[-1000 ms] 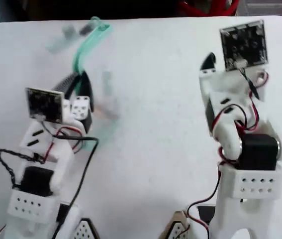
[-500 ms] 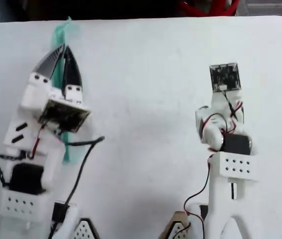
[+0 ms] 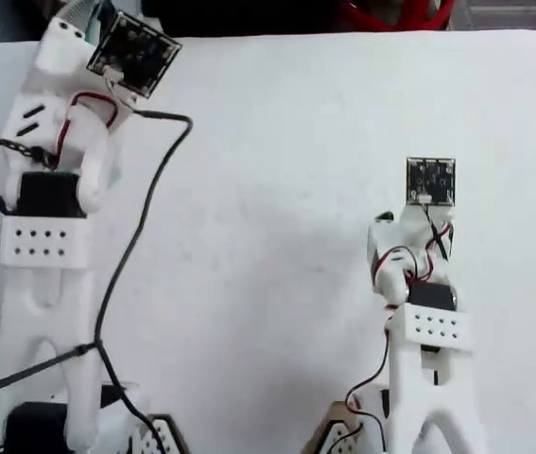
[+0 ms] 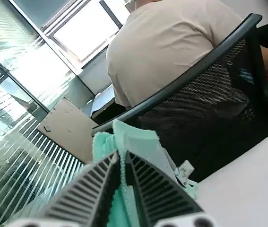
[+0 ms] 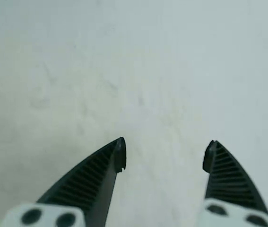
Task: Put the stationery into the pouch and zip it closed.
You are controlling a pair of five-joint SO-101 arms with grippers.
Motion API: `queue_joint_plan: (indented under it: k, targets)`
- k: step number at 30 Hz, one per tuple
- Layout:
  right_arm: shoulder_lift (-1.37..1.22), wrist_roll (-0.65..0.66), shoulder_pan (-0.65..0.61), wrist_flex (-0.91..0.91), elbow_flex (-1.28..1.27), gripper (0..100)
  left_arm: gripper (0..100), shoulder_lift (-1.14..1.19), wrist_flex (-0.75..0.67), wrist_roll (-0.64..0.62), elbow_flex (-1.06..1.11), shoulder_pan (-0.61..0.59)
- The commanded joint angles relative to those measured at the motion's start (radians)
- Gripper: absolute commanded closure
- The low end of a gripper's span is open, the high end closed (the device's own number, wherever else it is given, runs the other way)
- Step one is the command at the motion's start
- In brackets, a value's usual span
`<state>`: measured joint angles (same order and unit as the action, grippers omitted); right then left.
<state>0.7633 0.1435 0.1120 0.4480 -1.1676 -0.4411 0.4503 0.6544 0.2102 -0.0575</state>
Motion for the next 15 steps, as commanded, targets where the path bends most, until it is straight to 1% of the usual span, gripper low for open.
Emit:
queue_joint_plan:
  k: [1,2,4,7,9,12,15]
  targets:
    - [0.022,-0.011,0.010,-0.018,0.006,74.4,98,0.024,0.021,0.012,-0.040,0.101]
    - [0.022,-0.009,0.013,-0.018,0.006,74.4,98,0.033,0.015,0.012,-0.005,0.139]
    - [0.021,-0.012,0.047,-0.018,0.006,74.4,98,0.062,-0.049,0.017,0.097,0.220]
    - [0.019,-0.018,0.111,-0.018,0.006,74.4,98,0.134,-0.264,0.021,0.287,0.326]
    - [0.018,-0.018,0.139,-0.027,0.006,74.4,98,0.163,-0.371,0.014,0.393,0.375]
    - [0.015,-0.020,0.148,-0.062,-0.005,74.4,98,0.133,-0.390,0.002,0.508,0.450]
    - [0.015,-0.020,0.151,-0.104,-0.020,74.4,98,0.076,-0.391,-0.066,0.586,0.512]
